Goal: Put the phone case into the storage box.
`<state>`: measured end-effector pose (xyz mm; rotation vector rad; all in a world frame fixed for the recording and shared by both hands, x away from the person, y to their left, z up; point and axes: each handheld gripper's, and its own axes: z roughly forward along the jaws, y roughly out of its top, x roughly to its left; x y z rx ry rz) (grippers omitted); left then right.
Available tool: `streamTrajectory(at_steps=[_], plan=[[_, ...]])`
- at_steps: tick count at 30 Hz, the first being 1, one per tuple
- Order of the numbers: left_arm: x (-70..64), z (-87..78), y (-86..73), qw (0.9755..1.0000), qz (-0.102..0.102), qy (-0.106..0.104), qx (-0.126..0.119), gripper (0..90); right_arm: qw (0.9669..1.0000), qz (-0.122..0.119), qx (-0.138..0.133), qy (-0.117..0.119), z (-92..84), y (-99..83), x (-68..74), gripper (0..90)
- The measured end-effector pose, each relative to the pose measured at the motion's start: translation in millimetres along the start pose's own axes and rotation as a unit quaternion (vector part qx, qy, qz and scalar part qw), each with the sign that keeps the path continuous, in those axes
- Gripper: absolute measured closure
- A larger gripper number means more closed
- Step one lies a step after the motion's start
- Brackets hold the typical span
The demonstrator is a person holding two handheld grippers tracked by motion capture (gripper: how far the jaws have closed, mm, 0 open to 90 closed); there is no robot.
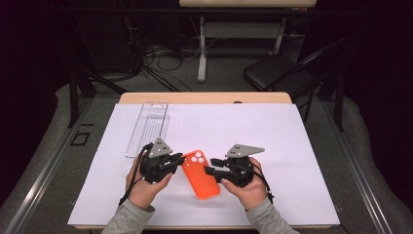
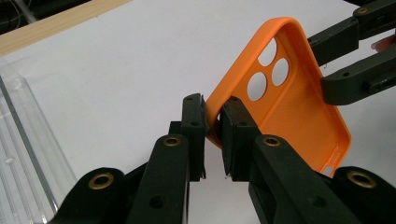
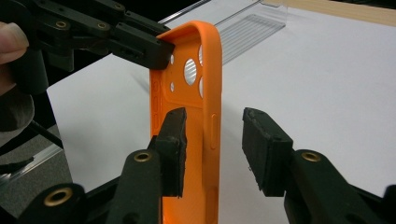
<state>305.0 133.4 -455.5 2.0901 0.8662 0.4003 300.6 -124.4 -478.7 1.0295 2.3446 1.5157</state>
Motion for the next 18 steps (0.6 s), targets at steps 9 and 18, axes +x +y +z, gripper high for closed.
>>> streamTrajectory(at_steps=[9, 18], plan=[[6.1, -1.7, -0.9, 0.9999, -0.002, 0.001, -0.011, 80.8, 0.9998, 0.004, -0.018, -0.003, -6.7, 3.5, -5.6, 56.8], [10.5, -2.9, -1.7, 0.9999, -0.002, -0.003, -0.015, 80.8, 0.9997, 0.002, -0.024, -0.006, -11.5, 6.4, -9.5, 55.0]])
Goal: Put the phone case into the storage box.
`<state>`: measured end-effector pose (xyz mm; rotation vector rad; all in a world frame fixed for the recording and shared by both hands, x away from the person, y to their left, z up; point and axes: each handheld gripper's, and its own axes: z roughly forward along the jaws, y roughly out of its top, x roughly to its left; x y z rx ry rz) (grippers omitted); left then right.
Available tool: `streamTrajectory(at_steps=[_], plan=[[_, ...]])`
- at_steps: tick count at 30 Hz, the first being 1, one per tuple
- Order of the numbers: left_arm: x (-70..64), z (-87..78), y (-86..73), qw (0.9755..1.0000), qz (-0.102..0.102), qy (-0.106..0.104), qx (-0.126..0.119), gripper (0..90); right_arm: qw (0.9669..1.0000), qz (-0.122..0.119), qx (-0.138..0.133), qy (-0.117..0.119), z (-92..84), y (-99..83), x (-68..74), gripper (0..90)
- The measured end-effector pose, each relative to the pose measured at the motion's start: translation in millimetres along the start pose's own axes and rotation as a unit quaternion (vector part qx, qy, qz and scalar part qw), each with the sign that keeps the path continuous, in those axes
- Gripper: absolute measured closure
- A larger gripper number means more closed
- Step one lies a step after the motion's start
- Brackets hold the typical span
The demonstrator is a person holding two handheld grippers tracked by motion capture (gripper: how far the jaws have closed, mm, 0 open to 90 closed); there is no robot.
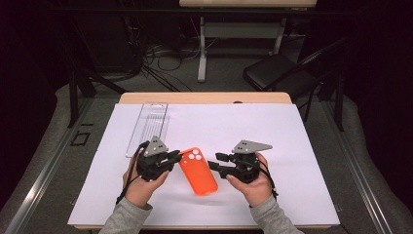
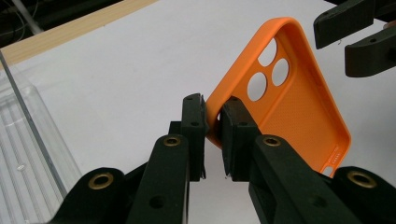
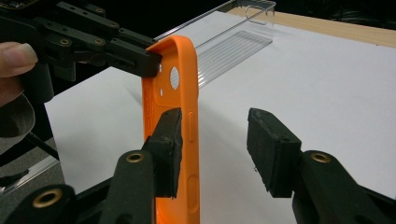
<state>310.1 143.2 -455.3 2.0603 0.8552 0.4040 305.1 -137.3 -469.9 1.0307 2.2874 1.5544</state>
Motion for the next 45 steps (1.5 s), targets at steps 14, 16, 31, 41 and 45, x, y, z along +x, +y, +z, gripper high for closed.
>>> streamTrajectory(at_steps=[14, 16, 31, 41, 45], plan=[[9.0, -7.1, -0.6, 0.9997, 0.006, 0.009, -0.022, 80.8, 0.9996, -0.026, -0.004, -0.006, -1.7, 2.5, -2.4, 54.7], [10.3, -8.0, -0.9, 0.9996, 0.007, 0.009, -0.025, 80.7, 0.9996, -0.027, -0.004, -0.006, -1.9, 2.4, -3.0, 54.8], [14.0, -10.6, -1.7, 0.9985, 0.021, -0.014, -0.048, 80.6, 0.9995, -0.025, -0.009, -0.018, -5.2, 2.5, -10.3, 54.1], [18.0, -12.1, -0.6, 0.9981, 0.019, -0.008, -0.059, 80.3, 0.9995, -0.019, -0.01, -0.023, -7.6, -0.5, -15.5, 54.6], [21.8, -13.5, -2.3, 0.9976, 0.006, -0.003, -0.069, 80.4, 0.9995, -0.017, -0.014, -0.025, -9.6, -0.8, -16.6, 54.7]])
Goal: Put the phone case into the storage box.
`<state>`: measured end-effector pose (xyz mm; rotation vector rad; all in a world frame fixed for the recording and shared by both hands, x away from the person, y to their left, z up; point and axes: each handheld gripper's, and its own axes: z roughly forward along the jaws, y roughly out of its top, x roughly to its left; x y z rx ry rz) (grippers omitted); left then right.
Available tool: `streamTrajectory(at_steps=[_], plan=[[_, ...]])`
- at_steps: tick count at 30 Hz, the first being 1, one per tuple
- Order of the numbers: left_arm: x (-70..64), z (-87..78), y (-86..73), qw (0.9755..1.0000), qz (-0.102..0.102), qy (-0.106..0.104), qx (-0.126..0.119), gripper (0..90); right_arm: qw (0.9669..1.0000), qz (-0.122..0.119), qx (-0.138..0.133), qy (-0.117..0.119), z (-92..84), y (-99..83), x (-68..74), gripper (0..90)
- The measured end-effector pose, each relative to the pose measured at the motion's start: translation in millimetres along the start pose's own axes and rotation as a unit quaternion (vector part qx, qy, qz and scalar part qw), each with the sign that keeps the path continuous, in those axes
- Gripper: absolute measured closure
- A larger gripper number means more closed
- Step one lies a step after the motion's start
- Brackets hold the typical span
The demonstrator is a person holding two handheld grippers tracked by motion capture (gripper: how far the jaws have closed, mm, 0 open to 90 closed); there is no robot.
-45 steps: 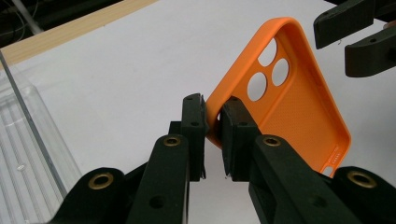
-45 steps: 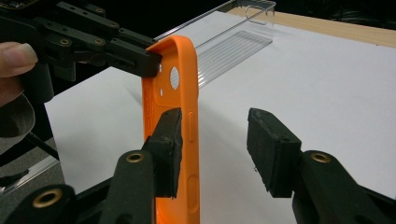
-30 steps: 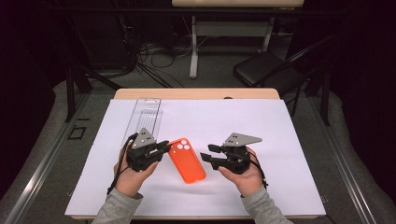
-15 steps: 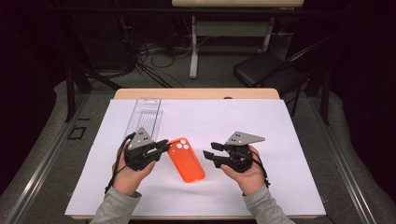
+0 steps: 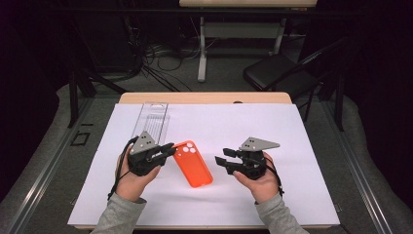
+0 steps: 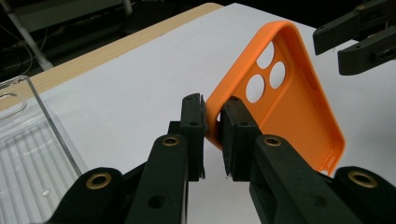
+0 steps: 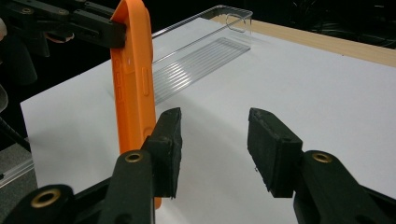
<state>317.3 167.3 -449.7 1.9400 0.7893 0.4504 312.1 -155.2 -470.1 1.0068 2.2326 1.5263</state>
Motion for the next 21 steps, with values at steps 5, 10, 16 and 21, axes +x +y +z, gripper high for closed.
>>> streamTrajectory(at_steps=[5, 10, 16, 21], plan=[[3.6, -1.1, -1.5, 1.0, -0.003, -0.003, -0.005, 80.6, 1.0, -0.001, -0.001, -0.004, -2.0, -0.6, -0.2, 54.7], [6.2, -2.1, -2.7, 0.9999, 0.009, 0.004, -0.01, 80.6, 0.9999, -0.006, -0.005, -0.013, -3.7, -1.0, -2.0, 54.2], [10.5, -3.1, -5.8, 0.9996, 0.02, 0.017, -0.012, 80.5, 0.9992, -0.02, -0.014, -0.033, -6.6, -0.6, -4.1, 51.2], [12.0, -4.3, -8.7, 0.9991, 0.031, 0.021, -0.02, 80.5, 0.999, -0.026, -0.009, -0.036, -6.3, -0.4, -5.5, 48.0]])
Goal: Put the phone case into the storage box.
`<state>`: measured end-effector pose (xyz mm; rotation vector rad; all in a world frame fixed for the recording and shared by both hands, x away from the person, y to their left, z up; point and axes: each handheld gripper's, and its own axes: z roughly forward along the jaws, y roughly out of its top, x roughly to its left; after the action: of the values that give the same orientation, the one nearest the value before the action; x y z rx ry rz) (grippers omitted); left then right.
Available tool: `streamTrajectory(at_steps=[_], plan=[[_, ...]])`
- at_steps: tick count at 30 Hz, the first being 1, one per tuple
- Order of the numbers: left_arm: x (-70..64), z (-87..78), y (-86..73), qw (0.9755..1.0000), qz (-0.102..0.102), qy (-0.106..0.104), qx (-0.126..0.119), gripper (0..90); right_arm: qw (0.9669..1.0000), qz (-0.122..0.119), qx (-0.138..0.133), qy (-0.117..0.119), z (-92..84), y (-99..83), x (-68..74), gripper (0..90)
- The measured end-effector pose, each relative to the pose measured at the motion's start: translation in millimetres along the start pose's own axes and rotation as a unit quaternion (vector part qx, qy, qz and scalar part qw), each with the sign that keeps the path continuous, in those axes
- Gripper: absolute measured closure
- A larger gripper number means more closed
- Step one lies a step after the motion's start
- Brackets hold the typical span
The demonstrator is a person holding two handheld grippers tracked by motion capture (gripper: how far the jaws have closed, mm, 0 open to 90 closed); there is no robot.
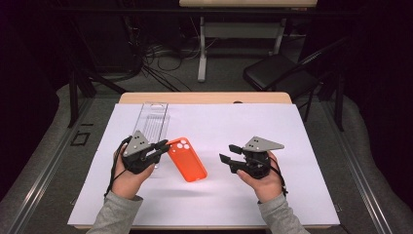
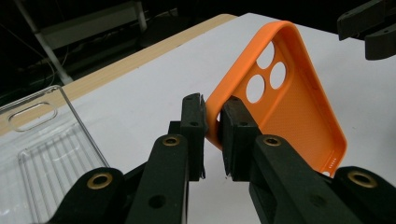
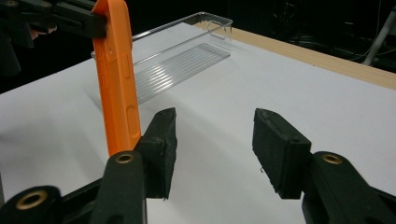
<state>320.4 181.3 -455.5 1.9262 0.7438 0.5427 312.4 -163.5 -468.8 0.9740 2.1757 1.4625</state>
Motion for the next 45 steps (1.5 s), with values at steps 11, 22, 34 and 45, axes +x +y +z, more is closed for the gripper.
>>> streamTrajectory(at_steps=[11, 22, 34, 45], plan=[[-0.6, -0.2, -1.3, 0.9996, 0.025, 0.006, -0.005, 80.5, 0.9996, -0.013, 0.004, -0.026, -1.4, -2.8, 0.6, 41.6], [0.8, -0.9, -2.3, 0.9988, 0.045, 0.019, -0.01, 80.3, 0.9989, -0.005, 0.002, -0.046, -5.7, -6.0, -2.3, 26.6], [0.9, -1.7, -1.1, 0.9978, 0.061, 0.022, -0.012, 80.1, 0.9988, -0.005, -0.009, -0.047, -14.1, -13.1, -6.3, 14.7], [1.8, -3.2, 0.8, 0.9966, 0.075, 0.024, -0.025, 79.9, 0.9957, -0.006, -0.002, -0.093, -22.2, -30.5, -17.4, 14.6]])
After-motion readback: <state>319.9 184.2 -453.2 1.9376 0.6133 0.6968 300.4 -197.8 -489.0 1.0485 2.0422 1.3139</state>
